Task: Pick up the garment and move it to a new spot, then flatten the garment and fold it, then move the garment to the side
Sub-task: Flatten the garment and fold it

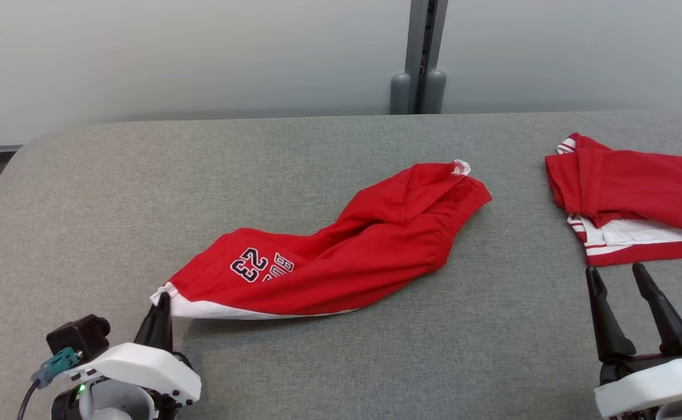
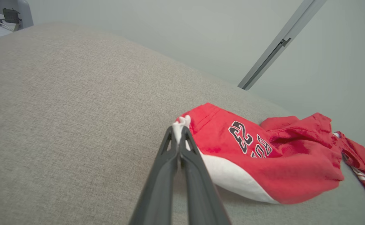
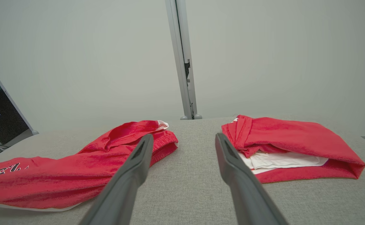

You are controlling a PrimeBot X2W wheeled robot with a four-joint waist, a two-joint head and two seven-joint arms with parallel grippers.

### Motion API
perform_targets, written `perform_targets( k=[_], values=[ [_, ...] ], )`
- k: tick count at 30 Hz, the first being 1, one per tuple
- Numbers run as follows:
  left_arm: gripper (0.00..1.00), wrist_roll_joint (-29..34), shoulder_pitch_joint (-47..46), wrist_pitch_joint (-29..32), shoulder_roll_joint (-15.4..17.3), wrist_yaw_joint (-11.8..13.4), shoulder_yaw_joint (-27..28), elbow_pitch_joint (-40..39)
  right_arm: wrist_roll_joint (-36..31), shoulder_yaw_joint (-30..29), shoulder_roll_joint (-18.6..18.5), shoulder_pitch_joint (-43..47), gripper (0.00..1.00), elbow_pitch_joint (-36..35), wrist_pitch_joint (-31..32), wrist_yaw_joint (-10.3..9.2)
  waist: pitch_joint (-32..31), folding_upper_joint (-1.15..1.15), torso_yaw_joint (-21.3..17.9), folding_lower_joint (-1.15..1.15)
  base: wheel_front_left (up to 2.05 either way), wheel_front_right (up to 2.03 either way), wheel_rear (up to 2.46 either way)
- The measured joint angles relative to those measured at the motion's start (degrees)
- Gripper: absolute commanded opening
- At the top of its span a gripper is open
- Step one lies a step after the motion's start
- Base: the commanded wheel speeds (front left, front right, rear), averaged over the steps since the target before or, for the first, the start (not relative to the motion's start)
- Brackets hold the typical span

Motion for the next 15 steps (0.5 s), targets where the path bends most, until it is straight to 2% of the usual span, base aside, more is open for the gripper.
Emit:
perform_targets(
  k=[4, 5, 6, 9, 15],
  values=[
    [0.0, 0.47, 0.34, -2.35, -0.19, 1.22, 1.1, 1.66, 0.01, -1.35, -0.31, 0.16, 1.0, -0.62, 0.47, 0.0, -0.23, 0.0, 0.99, 0.0, 0.0, 0.0, 0.0],
    [0.12, 0.64, 0.34, -2.61, -0.11, 1.21, 0.98, 2.27, 0.0, -1.53, -0.34, 0.17, 1.0, -0.7, 0.57, 0.0, -0.39, 0.0, 1.14, 0.0, 0.0, 0.0, 0.0],
    [0.98, 1.0, 0.35, -2.54, -0.07, 0.92, 0.57, 2.75, -0.01, -1.51, -0.4, 0.19, 1.0, -0.79, 0.96, 0.0, -0.53, 0.0, 1.25, 0.0, 0.0, 0.0, 0.0],
    [1.0, 1.11, 0.37, -1.41, -0.53, -0.15, -1.14, 3.49, -0.01, -0.87, -0.37, 0.21, 1.0, -0.86, 1.57, 0.0, -0.85, 0.0, 1.6, 0.0, 0.0, 0.0, 0.0],
    [1.0, 5.31, 0.13, -5.05, 0.25, -1.1, -2.43, -0.34, 0.37, 0.93, 0.04, 1.16, 1.0, 0.23, 2.23, 0.0, -1.4, 0.0, 2.24, 0.0, 0.0, 0.0, 0.0]
  ],
)
